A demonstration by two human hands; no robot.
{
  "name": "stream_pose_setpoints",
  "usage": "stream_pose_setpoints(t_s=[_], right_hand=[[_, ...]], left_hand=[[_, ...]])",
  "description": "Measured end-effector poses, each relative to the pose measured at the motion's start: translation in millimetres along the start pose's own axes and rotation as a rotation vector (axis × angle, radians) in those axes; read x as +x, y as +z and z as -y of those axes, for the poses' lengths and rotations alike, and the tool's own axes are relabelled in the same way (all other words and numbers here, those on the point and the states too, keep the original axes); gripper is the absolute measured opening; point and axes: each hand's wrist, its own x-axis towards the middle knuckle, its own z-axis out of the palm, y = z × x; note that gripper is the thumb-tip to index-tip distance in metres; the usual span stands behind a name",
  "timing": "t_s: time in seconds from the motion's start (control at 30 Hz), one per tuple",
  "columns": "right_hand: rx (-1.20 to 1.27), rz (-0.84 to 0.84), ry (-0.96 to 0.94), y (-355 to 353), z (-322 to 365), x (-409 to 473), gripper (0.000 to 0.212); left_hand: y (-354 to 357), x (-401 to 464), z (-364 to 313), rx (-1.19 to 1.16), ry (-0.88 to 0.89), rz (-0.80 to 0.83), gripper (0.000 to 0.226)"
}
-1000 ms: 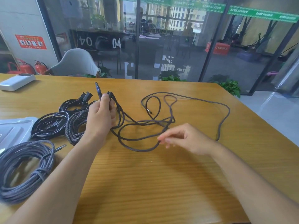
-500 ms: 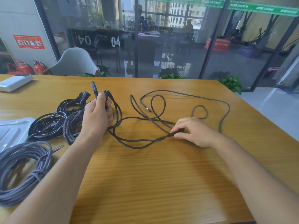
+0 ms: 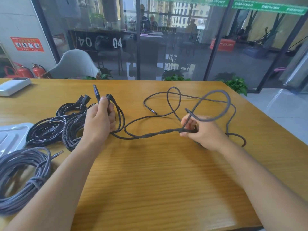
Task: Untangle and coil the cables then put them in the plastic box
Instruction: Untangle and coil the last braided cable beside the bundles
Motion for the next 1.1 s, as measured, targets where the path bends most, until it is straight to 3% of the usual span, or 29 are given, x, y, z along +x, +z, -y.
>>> stream_pose_setpoints(t_s=[0.1,0.2,0.33,0.47,0.53,0.67,0.9,1.1], right_hand=[[0.105,0.126,-0.007,-6,-4,-6,0.018],[0.14,0.099,-0.017,-12,-8,-11,0.014],[0.029,0.061,-0.035,-20,-14,-17,0.025],[-0.199,0.198,0.039,-30,-34,-28,0.042],[-0.305,0.159,0.038,-32,-45,-34,0.041],[-0.268,0.039,0.01,-37,-61,-45,0.03],[-0.165,0.035,0.153,-50,-76,-60,0.048],[-0.12,0.005,0.17,-45,-78,-65,0.038]], left_hand=[[-4,2,0,-0.009,-0.002,-0.027,0.039],[-5,3,0,-0.007,0.001,-0.044,0.04],[-5,3,0,0.007,0.003,-0.055,0.039],[-6,4,0,0.011,0.003,-0.064,0.038],[-6,4,0,0.014,0.006,-0.062,0.039],[-7,4,1,0.016,0.001,-0.069,0.04],[-6,5,3,0.01,-0.007,-0.072,0.038],[-6,5,5,0.013,-0.007,-0.066,0.039]])
